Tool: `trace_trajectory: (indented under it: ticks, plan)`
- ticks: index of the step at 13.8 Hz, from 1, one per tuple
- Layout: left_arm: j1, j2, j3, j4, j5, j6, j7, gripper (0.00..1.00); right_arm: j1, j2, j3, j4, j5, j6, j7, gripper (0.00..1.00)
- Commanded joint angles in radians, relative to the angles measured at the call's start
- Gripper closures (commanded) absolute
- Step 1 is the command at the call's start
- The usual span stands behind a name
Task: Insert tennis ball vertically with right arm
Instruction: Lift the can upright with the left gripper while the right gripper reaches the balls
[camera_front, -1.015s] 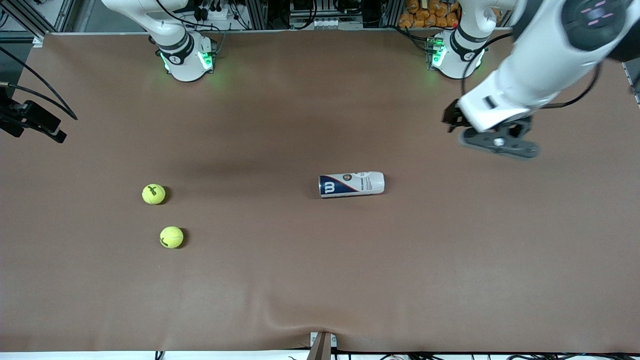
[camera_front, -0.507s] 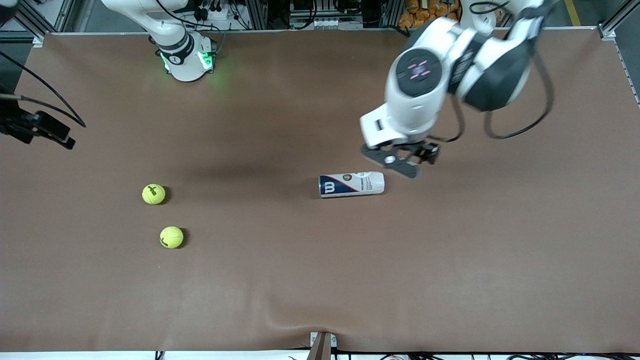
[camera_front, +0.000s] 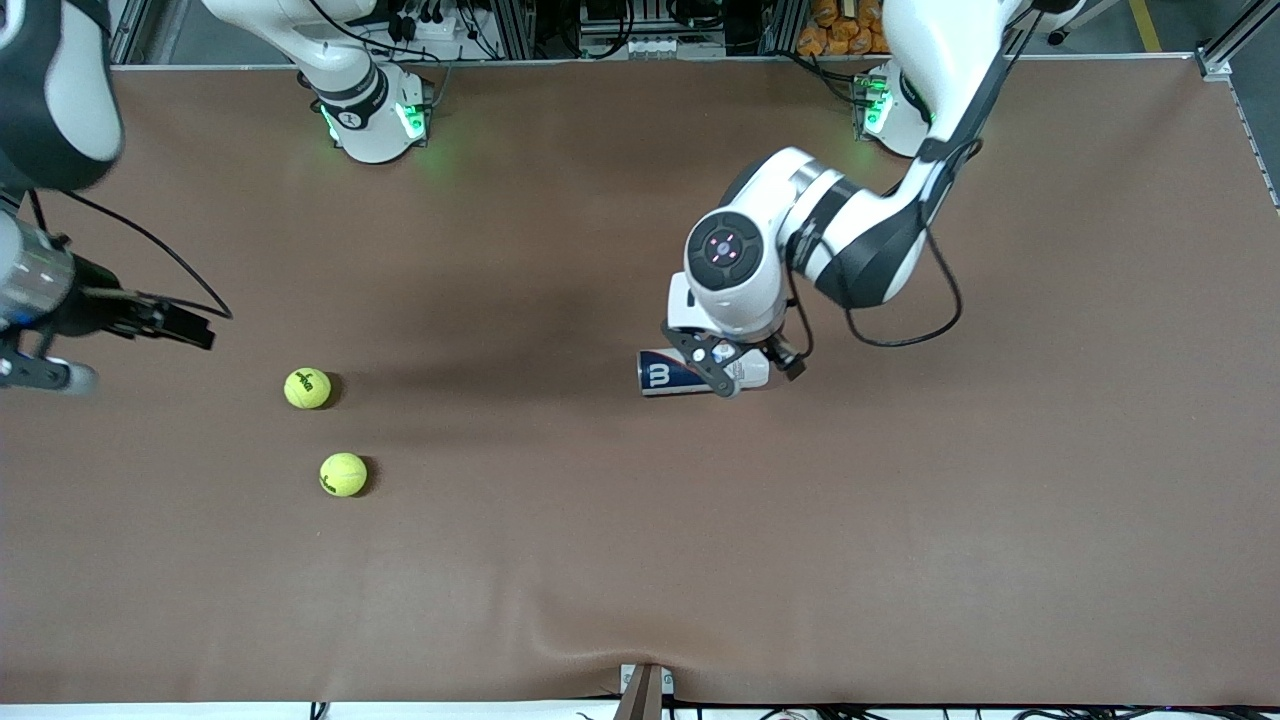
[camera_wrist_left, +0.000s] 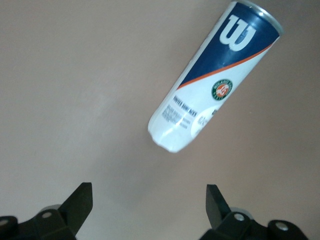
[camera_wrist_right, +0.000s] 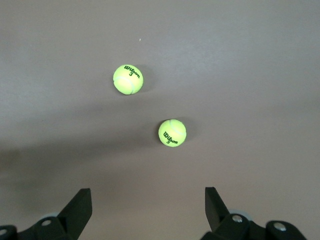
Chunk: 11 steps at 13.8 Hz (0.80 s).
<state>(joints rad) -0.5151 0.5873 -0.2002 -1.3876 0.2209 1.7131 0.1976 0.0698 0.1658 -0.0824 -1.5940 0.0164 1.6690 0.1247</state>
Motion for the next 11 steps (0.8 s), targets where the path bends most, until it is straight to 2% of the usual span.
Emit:
trace_trajectory:
  ticks: [1, 3, 8, 11]
  plan:
    - [-0.019, 0.048, 0.007, 0.035, 0.023, 0.016, 0.095, 0.00, 0.036, 0.044, -0.002, 0.016, 0.004, 0.035, 0.016, 0.00]
    - [-0.031, 0.080, 0.008, 0.035, 0.037, 0.029, 0.121, 0.00, 0.054, 0.090, -0.002, 0.017, 0.005, 0.070, 0.018, 0.00]
    - [-0.069, 0.130, 0.008, 0.028, 0.168, 0.059, 0.149, 0.00, 0.056, 0.198, 0.000, 0.016, 0.005, 0.198, 0.007, 0.00]
    - [-0.097, 0.157, 0.008, 0.024, 0.186, 0.062, 0.148, 0.00, 0.061, 0.271, 0.000, 0.016, 0.005, 0.283, 0.009, 0.00]
